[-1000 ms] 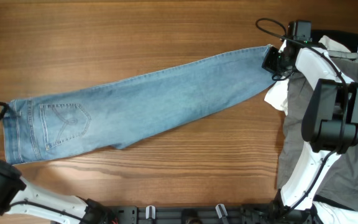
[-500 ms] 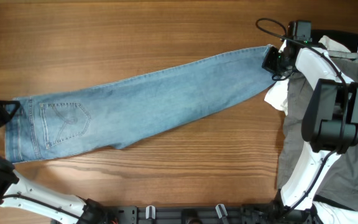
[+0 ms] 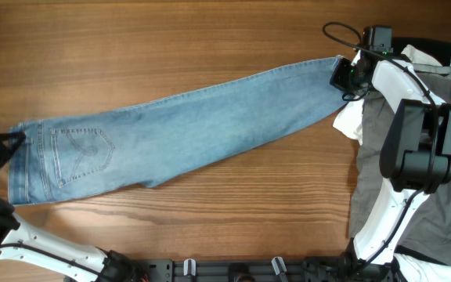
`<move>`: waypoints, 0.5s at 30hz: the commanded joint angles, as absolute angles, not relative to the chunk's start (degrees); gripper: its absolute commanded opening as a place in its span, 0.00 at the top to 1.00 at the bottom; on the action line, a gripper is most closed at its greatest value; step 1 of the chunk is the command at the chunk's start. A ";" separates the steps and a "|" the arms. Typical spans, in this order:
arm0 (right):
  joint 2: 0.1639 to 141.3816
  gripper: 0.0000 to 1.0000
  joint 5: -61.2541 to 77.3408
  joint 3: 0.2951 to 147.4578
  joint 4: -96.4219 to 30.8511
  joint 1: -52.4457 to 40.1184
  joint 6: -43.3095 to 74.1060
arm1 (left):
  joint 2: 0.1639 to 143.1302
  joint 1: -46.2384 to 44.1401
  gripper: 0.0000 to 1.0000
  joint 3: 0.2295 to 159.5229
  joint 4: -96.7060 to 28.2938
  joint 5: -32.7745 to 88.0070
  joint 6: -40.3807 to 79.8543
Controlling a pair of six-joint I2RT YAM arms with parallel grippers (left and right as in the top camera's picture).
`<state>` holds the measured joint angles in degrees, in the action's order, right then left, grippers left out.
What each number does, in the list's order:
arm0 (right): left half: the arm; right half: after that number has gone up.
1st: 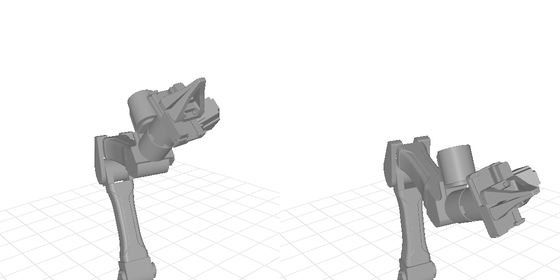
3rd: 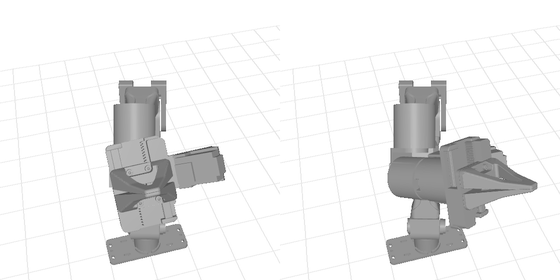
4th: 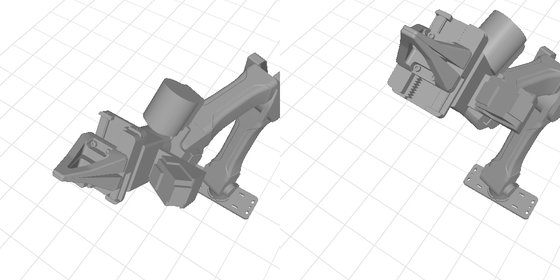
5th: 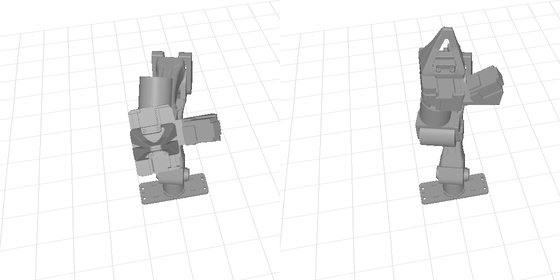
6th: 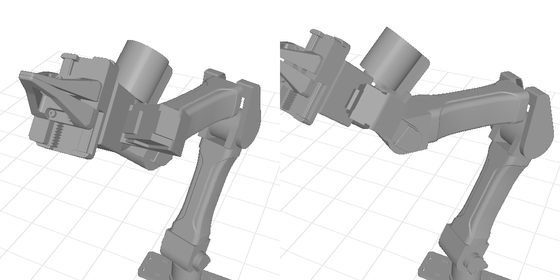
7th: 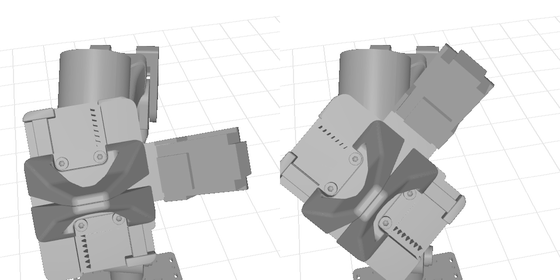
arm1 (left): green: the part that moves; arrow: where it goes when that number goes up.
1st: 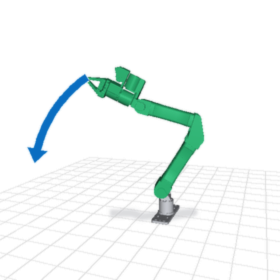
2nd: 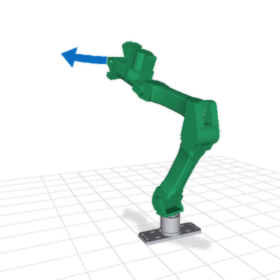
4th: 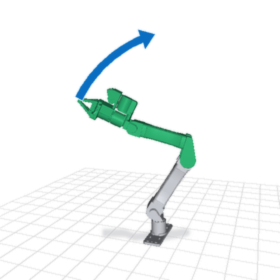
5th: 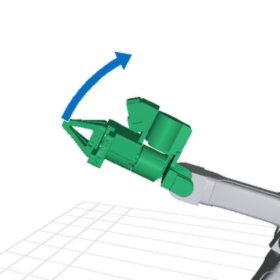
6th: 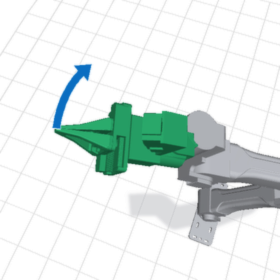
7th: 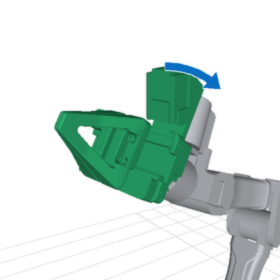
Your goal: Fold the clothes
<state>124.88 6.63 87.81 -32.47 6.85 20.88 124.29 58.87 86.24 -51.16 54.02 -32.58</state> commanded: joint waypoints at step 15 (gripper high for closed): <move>128.16 0.96 6.42 86.35 -32.08 6.72 24.62 | 117.91 69.65 0.96 97.08 -66.32 44.80 -24.43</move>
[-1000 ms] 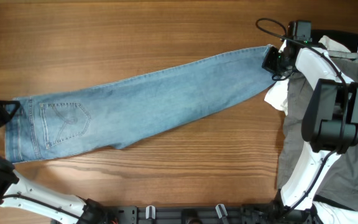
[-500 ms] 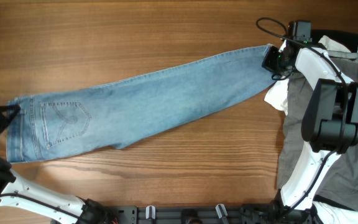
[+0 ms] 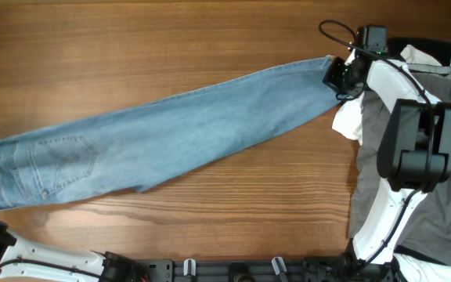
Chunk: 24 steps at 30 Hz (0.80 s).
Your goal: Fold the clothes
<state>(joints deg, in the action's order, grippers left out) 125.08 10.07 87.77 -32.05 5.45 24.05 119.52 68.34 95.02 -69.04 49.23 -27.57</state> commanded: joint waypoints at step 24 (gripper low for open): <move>128.16 0.91 6.42 86.35 -31.88 6.72 24.36 | 116.75 63.99 0.08 92.20 -53.98 21.41 -9.58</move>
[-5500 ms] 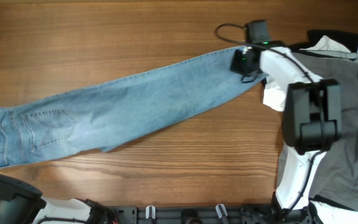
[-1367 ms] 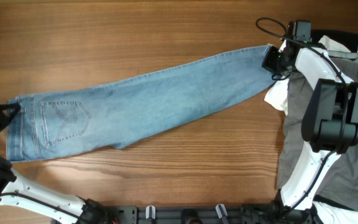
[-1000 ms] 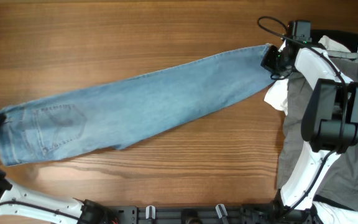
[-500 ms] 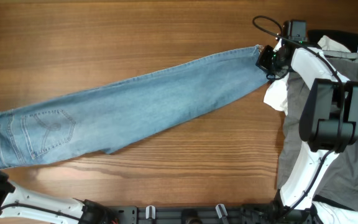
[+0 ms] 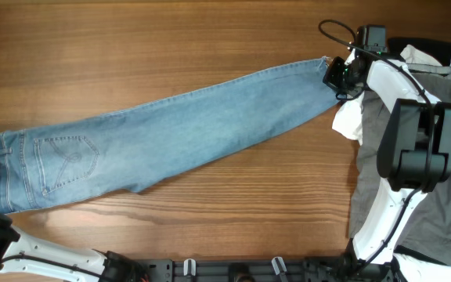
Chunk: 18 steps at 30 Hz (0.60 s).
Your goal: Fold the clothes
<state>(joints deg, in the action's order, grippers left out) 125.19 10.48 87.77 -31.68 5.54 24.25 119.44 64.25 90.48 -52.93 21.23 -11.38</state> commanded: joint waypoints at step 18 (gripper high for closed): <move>128.16 0.71 6.48 86.35 -33.41 6.72 24.36 | 106.69 52.31 0.96 100.73 -63.77 33.91 -3.95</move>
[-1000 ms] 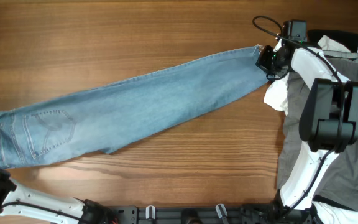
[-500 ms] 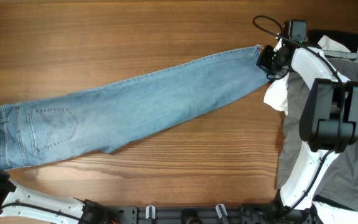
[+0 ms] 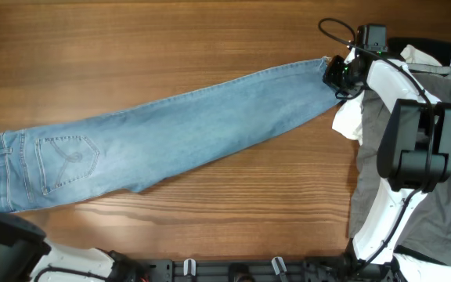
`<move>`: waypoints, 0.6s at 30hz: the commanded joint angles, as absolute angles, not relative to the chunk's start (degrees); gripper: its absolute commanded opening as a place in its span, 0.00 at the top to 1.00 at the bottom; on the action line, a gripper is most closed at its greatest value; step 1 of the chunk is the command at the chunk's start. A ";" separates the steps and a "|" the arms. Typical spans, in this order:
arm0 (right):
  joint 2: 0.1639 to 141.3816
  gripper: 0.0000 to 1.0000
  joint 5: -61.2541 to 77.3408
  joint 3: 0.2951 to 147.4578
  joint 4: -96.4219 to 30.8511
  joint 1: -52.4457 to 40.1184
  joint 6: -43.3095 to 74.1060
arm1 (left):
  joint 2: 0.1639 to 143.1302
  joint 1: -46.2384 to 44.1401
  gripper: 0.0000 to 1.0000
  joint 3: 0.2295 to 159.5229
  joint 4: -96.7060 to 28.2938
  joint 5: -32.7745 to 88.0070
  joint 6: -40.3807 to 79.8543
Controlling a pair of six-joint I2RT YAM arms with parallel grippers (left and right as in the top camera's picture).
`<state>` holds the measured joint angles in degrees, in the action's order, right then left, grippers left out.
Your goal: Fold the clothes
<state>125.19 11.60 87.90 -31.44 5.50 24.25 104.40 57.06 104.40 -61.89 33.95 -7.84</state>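
A pair of light blue jeans (image 3: 171,129) lies folded lengthwise, stretched flat across the wooden table (image 3: 171,39). The waistband with its back pocket is at the left edge, and the leg hems are at the upper right. My right gripper (image 3: 337,74) sits on the hem end and looks shut on it. Only a dark segment of the left arm (image 3: 6,239) shows at the bottom left corner. The left gripper is out of view, and nothing holds the waistband.
A heap of other clothes (image 3: 421,157), grey, white and dark, lies along the right side under the right arm. The arm bases and mounts run along the bottom edge.
The left gripper was at the table's left edge beside the waistband and is now gone from view. The jeans and the right gripper have stayed where they were.
At first the left gripper held the waistband at the left edge and the right held the hems. Then the jeans lay pulled further left and straighter. Later the waistband lay flat with the left gripper beside it, and now the left gripper is out of view.
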 commanded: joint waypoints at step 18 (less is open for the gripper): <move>128.14 0.60 13.56 86.35 -37.52 6.72 23.94 | 106.85 52.18 0.92 72.62 -51.81 -5.67 21.74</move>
